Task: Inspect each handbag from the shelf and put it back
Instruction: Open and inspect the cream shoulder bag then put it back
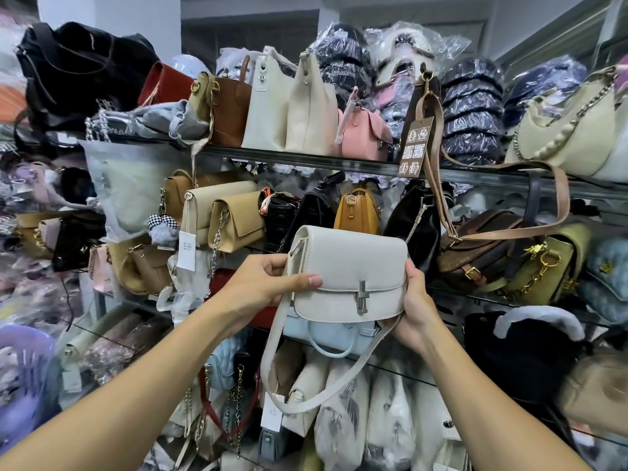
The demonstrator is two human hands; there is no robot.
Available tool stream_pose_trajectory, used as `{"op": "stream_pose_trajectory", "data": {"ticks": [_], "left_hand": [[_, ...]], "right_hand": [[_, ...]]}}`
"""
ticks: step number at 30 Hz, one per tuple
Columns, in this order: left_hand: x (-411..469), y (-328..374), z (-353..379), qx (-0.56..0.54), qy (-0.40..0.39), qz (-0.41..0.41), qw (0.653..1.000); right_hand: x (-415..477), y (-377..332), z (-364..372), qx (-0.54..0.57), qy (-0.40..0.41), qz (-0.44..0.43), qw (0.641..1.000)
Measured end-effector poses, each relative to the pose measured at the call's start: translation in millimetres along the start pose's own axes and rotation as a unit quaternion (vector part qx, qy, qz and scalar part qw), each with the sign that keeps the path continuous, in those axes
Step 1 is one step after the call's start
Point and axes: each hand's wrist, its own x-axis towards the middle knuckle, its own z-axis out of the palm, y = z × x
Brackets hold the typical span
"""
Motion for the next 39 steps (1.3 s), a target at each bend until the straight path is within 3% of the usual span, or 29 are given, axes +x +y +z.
{"op": "stream_pose_trajectory", "data": {"ticks": [8, 16, 26, 39], "left_hand": [[1, 3, -4, 0.008, -0.009, 0.012, 1.0], [2, -5, -12, 0.213, 0.04, 0.052, 0.975], [14, -29, -36, 0.178, 0.082, 0.019, 0.98], [23, -42, -53, 0.086, 0.066, 0.042, 0.993]], "right_hand": [[-2, -7, 2, 0.017, -0.011, -0.016, 1.0], [-12, -20, 14, -0.016, -0.002, -0.103, 0.995], [-30, -23, 27, -0.075, -0.093, -0.209, 0.971], [-53, -27, 45, -0.11, -0.123, -0.265, 0.95]]}}
